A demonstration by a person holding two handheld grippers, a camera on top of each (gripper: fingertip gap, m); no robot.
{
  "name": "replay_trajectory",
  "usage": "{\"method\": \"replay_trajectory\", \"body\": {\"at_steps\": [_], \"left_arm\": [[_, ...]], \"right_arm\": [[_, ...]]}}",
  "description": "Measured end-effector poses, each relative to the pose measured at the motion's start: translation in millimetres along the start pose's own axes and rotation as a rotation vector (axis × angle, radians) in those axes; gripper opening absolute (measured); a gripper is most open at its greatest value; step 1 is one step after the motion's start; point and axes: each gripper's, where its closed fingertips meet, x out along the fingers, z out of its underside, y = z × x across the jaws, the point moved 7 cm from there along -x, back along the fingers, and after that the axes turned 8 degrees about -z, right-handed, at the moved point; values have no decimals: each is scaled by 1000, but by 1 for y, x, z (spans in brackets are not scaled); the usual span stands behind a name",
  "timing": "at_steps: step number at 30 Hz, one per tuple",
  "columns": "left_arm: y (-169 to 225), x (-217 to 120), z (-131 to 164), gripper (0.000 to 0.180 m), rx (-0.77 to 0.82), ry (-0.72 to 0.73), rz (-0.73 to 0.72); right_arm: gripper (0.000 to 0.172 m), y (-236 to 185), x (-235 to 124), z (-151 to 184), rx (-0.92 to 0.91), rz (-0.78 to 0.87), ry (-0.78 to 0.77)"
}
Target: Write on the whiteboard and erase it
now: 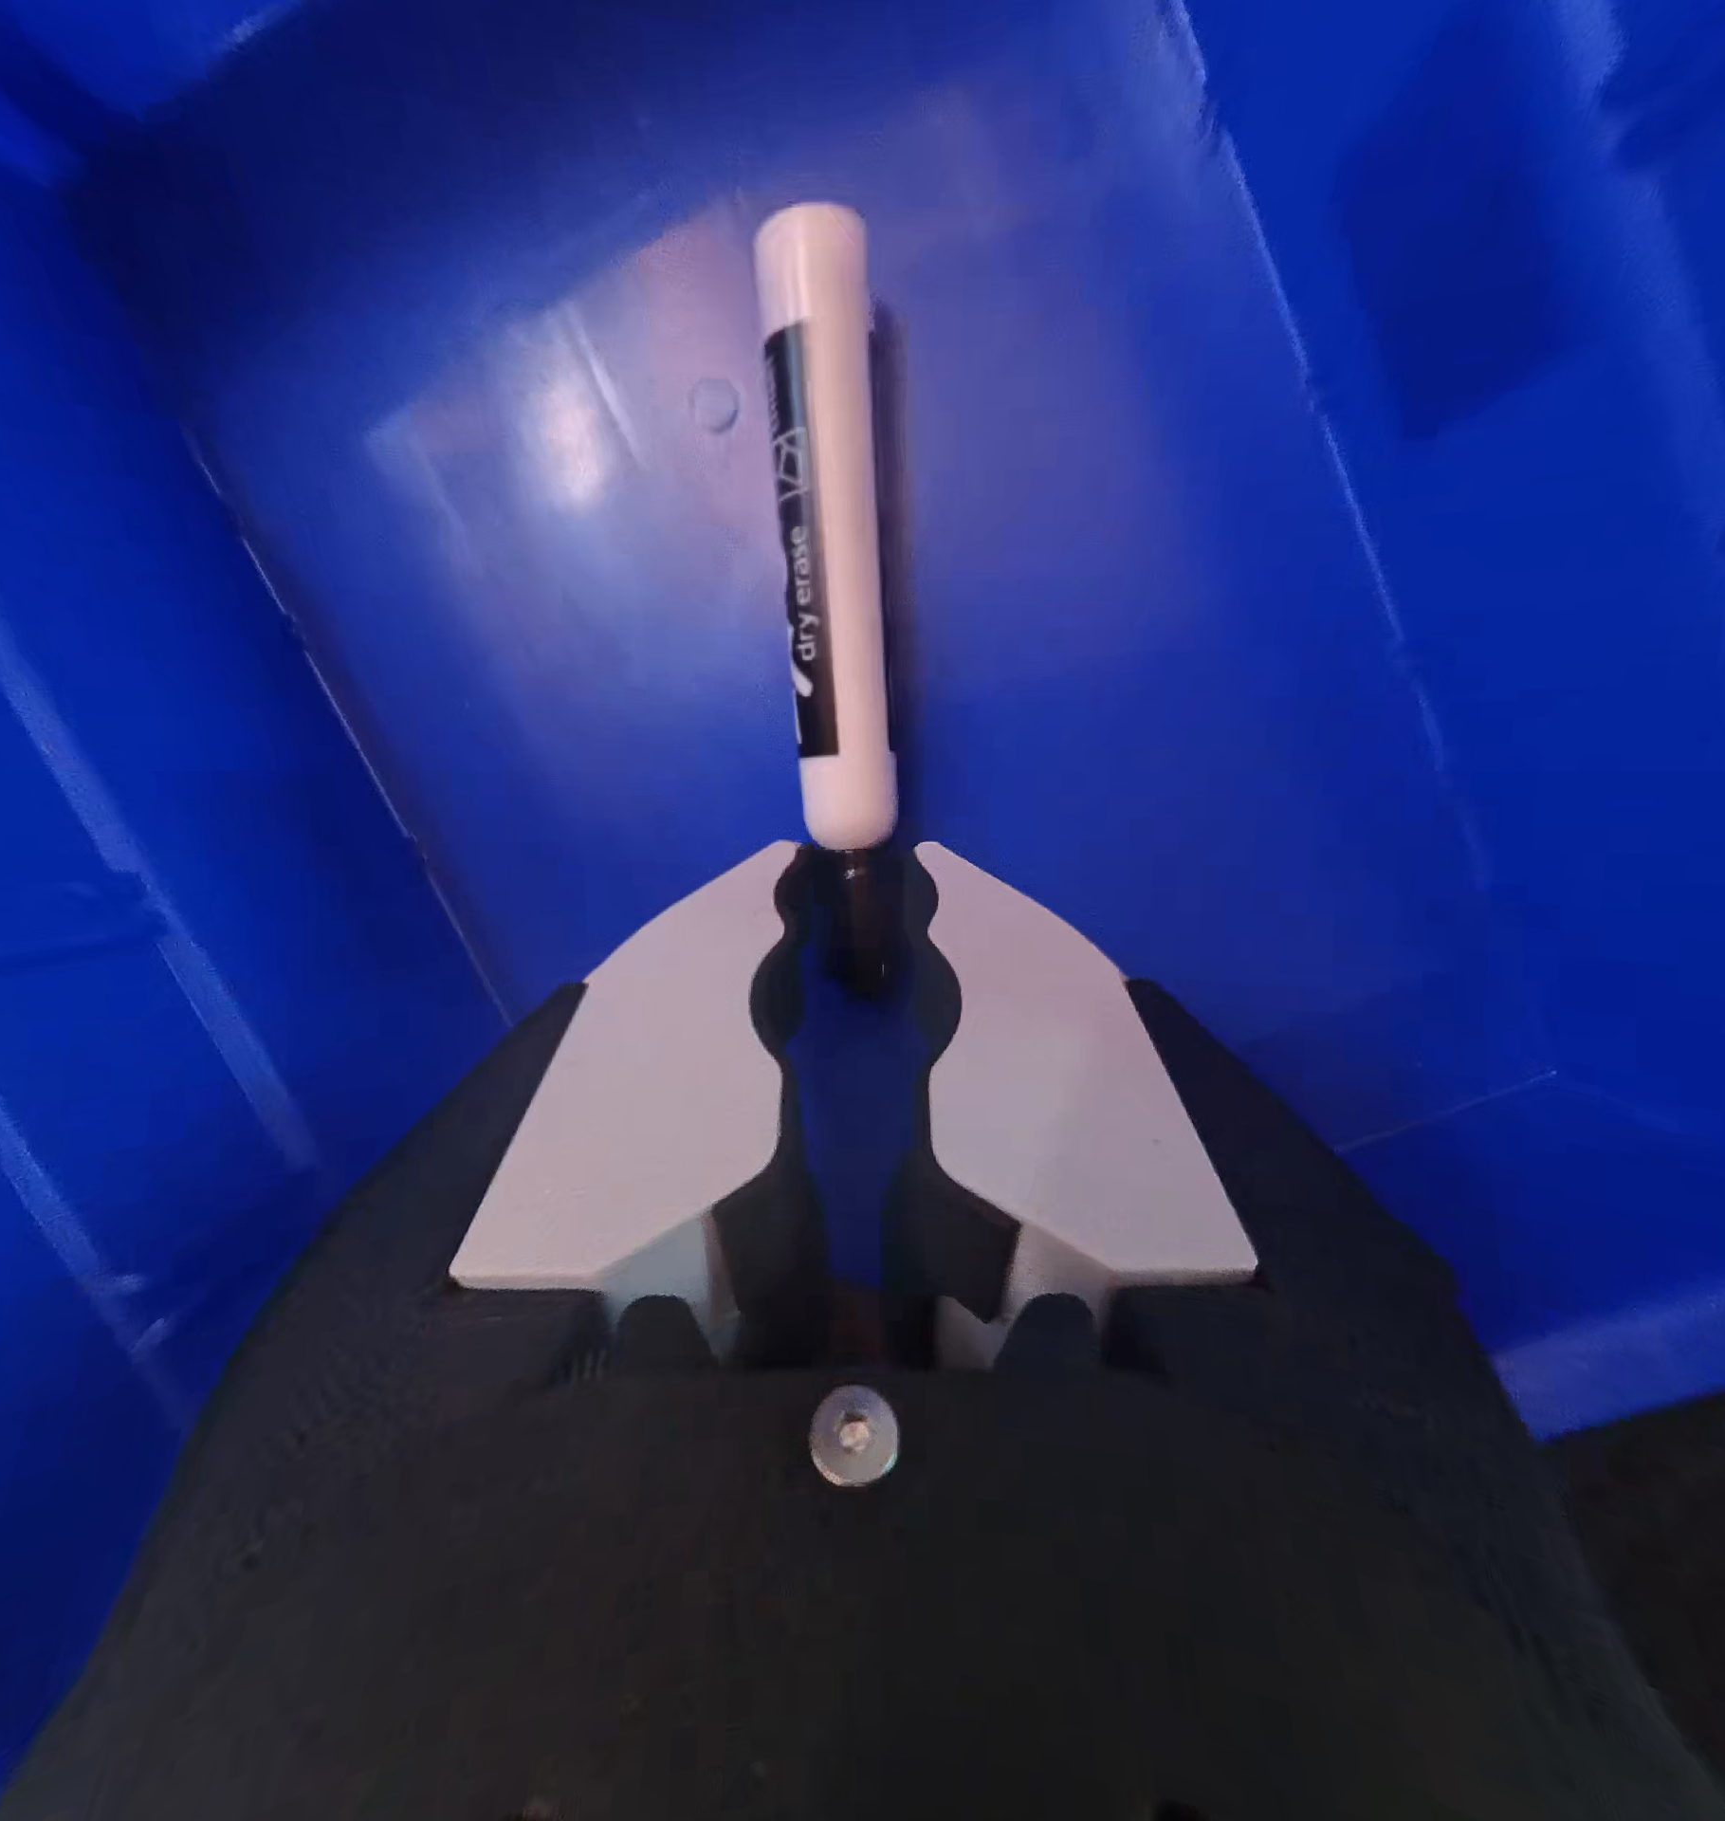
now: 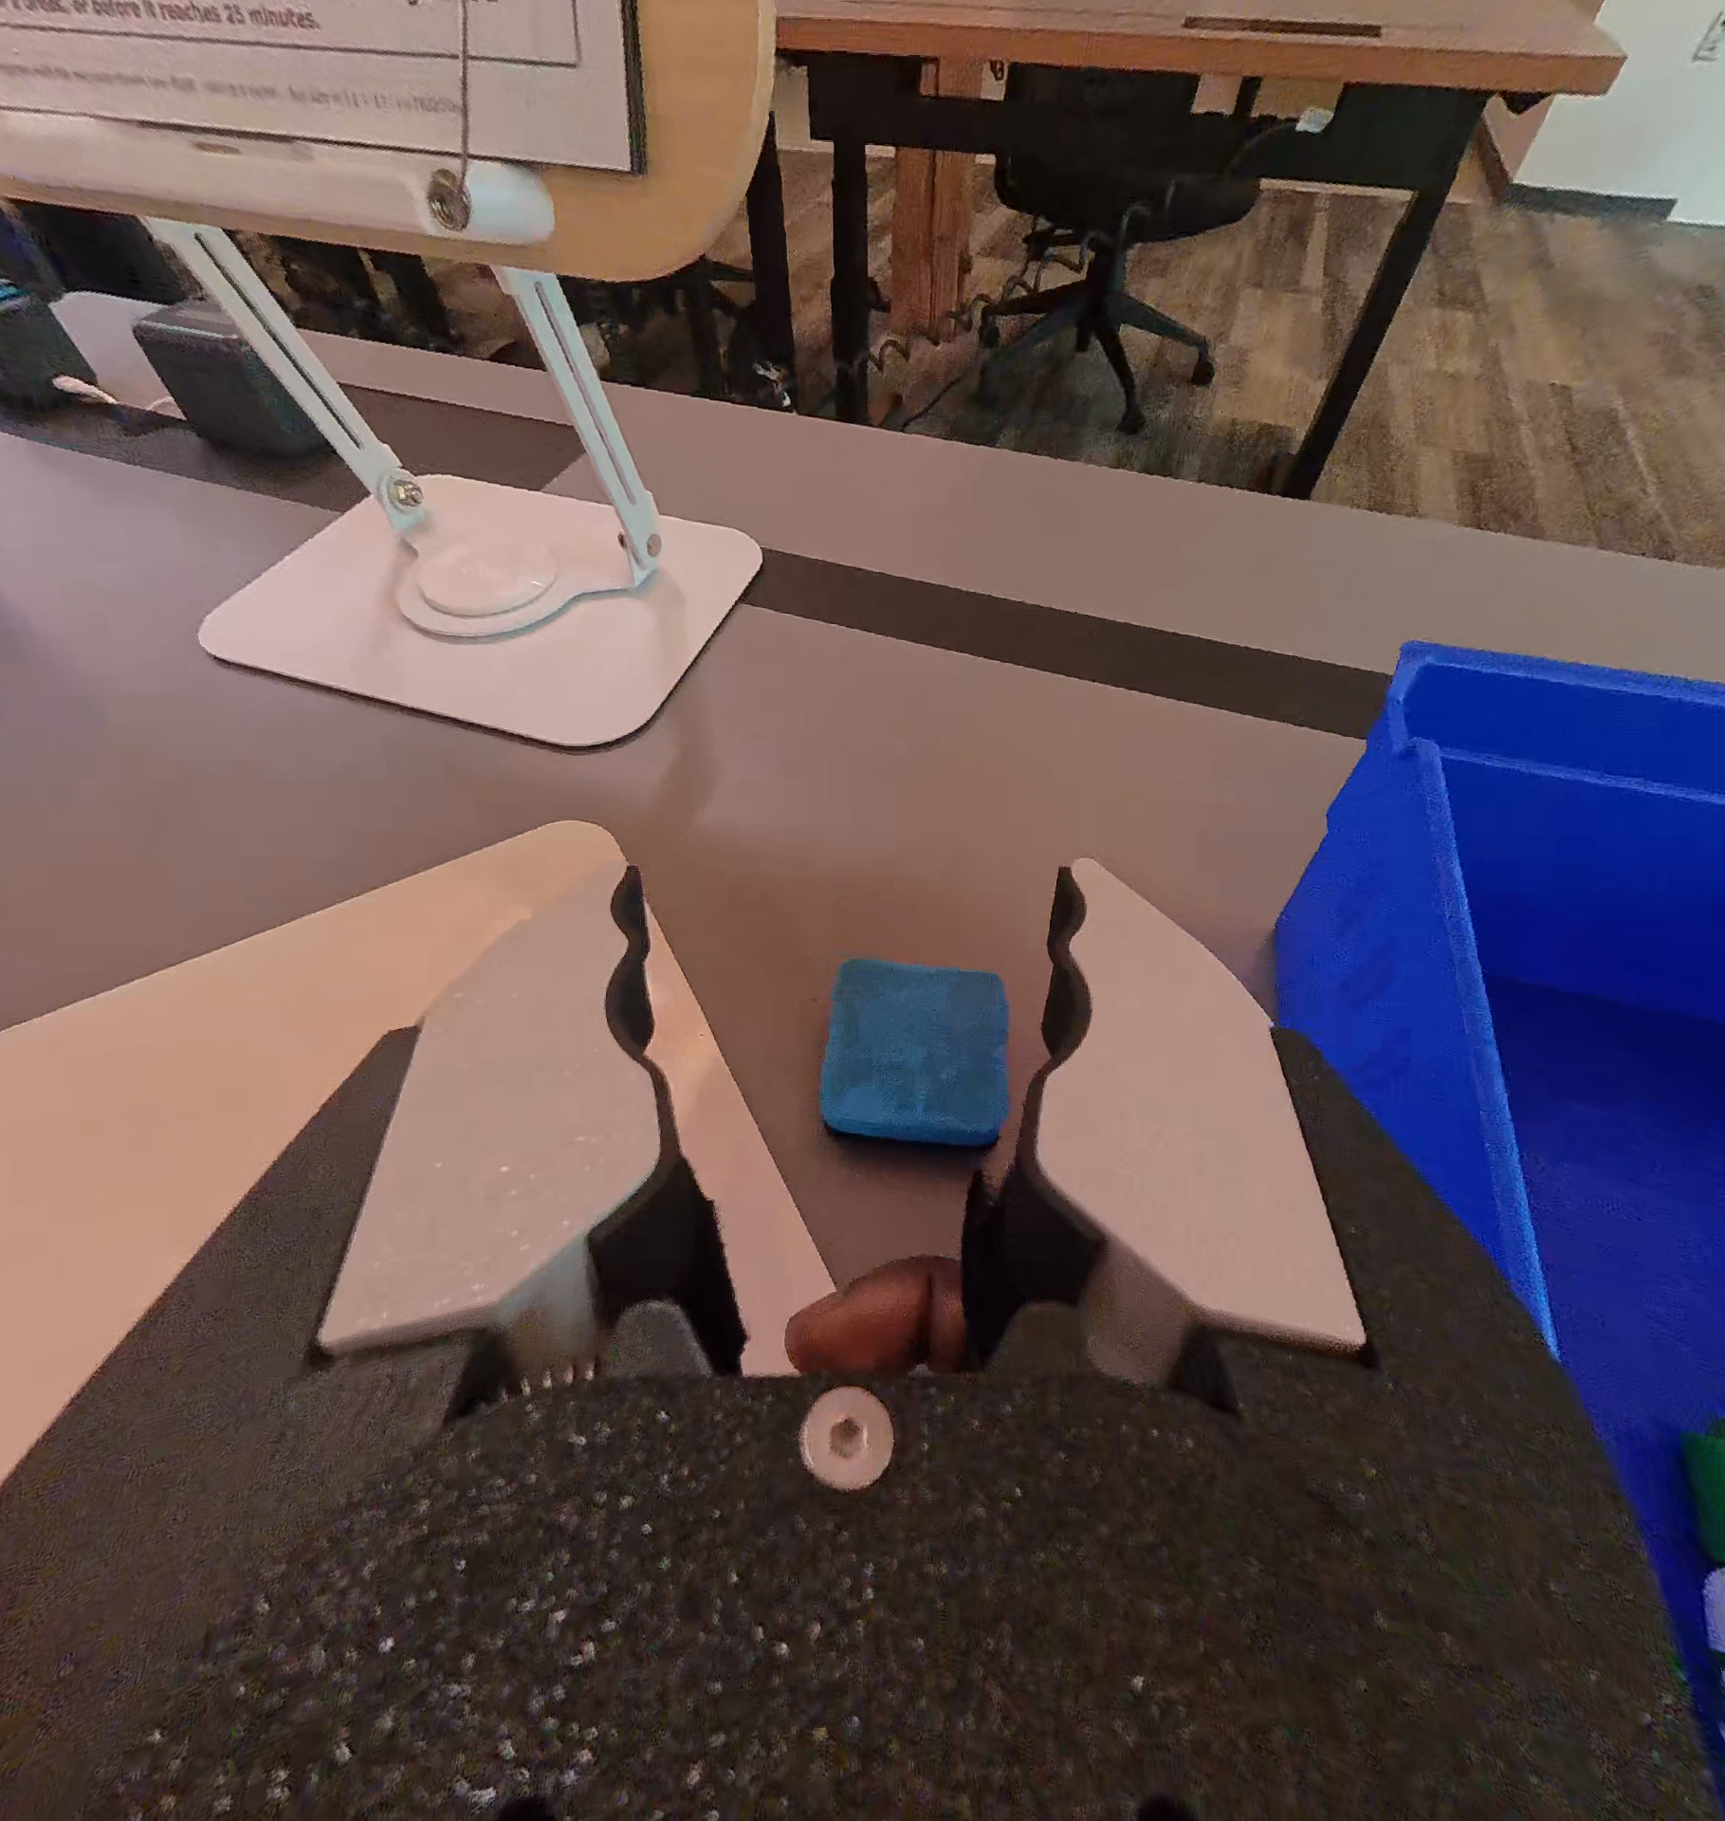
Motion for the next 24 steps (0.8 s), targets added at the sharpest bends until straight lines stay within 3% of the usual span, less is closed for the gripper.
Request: {"method": "replay_trajectory", "body": {"at_steps": [3, 6, 7, 8, 10, 13, 15, 17, 20, 24], "left_arm": [[0, -16, -5, 18, -3, 203, -94], [15, -66, -15, 14, 16, 675, -87], [26, -88, -18, 0, 31, 848, -53], [39, -106, -20, 0, 31, 962, -3], [54, -114, -19, 0, 29, 888, -10], [47, -90, -13, 0, 141, 674, -252], [47, -72, -8, 1, 158, 516, -150], [43, -64, -10, 17, 164, 539, -106], [32, -60, -8, 22, 299, 539, -78], [14, -66, 4, 27, 484, 398, -7]], "right_arm": [[77, -18, -2, -11, -7, -117, 75], [76, -65, -7, -31, -31, -437, 232], [75, -87, -9, -36, -39, -583, 281], [72, -108, -10, -39, -31, -711, 311], [72, -149, -5, -37, -18, -899, 291], [74, -190, 3, -23, -138, -1020, 163], [73, -200, 7, -14, -224, -996, 121], [71, -202, 7, -12, -238, -1006, 120], [70, -198, 6, -15, -178, -1032, 152], [67, -187, 6, -15, -135, -1024, 172]]}}
